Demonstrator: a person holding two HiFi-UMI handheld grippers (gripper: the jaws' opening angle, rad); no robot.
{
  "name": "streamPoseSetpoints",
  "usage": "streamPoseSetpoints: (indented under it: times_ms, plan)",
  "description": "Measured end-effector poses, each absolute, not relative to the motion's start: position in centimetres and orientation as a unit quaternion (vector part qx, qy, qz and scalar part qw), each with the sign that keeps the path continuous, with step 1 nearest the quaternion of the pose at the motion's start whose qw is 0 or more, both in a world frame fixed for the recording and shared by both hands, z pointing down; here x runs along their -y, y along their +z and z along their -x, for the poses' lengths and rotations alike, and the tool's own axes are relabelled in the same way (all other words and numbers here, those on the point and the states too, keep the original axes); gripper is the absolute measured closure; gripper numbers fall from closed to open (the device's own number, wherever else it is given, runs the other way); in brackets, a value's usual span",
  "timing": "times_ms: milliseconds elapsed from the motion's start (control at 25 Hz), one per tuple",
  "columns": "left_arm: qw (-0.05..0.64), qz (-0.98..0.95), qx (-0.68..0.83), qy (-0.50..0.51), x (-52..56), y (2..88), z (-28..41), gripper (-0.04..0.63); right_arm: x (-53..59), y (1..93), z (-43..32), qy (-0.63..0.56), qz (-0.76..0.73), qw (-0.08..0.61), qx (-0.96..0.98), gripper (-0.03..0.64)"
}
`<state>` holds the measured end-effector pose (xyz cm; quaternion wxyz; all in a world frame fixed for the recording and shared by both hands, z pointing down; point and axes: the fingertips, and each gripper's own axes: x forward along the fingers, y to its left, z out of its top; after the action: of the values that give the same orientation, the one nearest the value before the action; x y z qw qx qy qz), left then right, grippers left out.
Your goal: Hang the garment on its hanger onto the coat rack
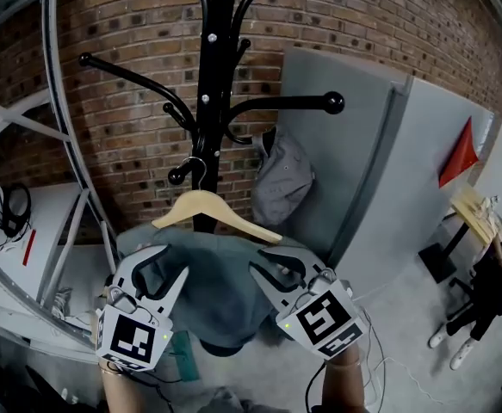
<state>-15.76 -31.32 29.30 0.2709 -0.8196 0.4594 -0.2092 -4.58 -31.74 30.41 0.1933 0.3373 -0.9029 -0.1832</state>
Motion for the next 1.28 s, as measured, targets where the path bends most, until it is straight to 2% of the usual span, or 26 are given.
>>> streamPoseSetpoints:
  times_ms: [800,1080,1280]
  plan:
    - [0.138,0.852,-0.459,-0.210,23.2,37.2,11.5,0.451,23.1,36.8,3.1,-0.128,-0.282,0.171,0.935,0.563]
    - [0.109,0.854,-0.471,-0.190,21.3,37.9,10.8,0.569,21.1,38.6,3.4,-0.093,-0.265,0.164,0.946,0.572]
    - [0.068,0.871,-0.450,-0.182,20.3,39.9,10.3,0.580,20.3,39.3,4.2,-0.091,-0.253,0.170,0.948,0.577]
